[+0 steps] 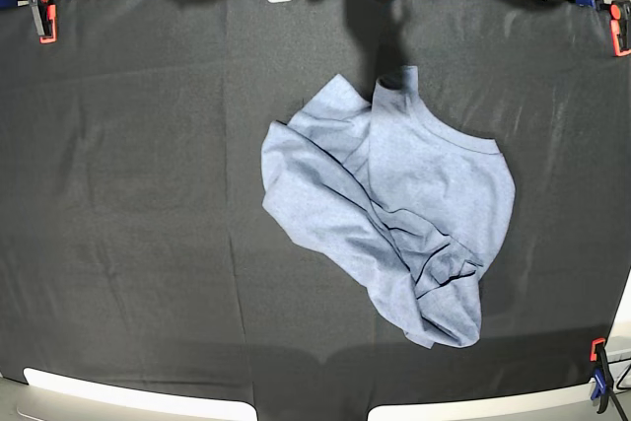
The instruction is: Layout the t-shirt on the table in an organized manner, then fold the t-shirt properly
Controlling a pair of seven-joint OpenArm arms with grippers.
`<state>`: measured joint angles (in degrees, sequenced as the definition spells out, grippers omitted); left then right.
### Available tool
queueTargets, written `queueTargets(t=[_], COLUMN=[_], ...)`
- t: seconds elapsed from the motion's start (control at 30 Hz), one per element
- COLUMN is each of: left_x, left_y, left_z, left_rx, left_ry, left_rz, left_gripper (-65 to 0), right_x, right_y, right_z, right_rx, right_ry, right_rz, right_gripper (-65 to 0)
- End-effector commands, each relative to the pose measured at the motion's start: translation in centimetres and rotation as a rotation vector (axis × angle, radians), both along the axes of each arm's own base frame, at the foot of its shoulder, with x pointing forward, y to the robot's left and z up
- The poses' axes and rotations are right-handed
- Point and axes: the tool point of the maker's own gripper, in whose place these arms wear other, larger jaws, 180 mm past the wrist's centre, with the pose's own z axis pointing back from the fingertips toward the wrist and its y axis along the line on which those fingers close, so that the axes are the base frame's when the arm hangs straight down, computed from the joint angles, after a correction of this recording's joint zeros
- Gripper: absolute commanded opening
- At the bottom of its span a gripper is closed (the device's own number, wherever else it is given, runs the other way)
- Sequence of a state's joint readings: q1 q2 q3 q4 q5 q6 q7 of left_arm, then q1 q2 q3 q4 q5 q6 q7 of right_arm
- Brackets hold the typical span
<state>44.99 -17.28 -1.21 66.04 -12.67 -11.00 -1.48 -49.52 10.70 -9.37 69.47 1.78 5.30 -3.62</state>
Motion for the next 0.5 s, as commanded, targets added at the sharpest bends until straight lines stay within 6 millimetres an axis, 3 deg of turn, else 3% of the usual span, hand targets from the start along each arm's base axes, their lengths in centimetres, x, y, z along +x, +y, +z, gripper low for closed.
queueTargets(t=[0.0, 0.23, 0.47], left_x=[-0.4, 0.5, 3.0], left_y=[0.4, 1.0, 0.3], left_z=[0.7, 3.5, 5.4], left_rx=[-0.001, -0.007, -0.016], left_ry=[-0.004, -0.052, -0.097], left_rz=[-0.009, -0.048, -0.082], left_gripper=[-55.0, -55.0, -55.0], right_x=[-1.0, -1.3, 2.9], right_y=[0.1, -1.3, -3.0], right_z=[1.0, 6.0, 10.5], right_rx=[0.015, -0.030, -0.105], right_ry=[0.001, -0.067, -0.218], right_rz=[0.015, 0.064, 0.072], right_gripper=[-45.3, -45.3, -45.3])
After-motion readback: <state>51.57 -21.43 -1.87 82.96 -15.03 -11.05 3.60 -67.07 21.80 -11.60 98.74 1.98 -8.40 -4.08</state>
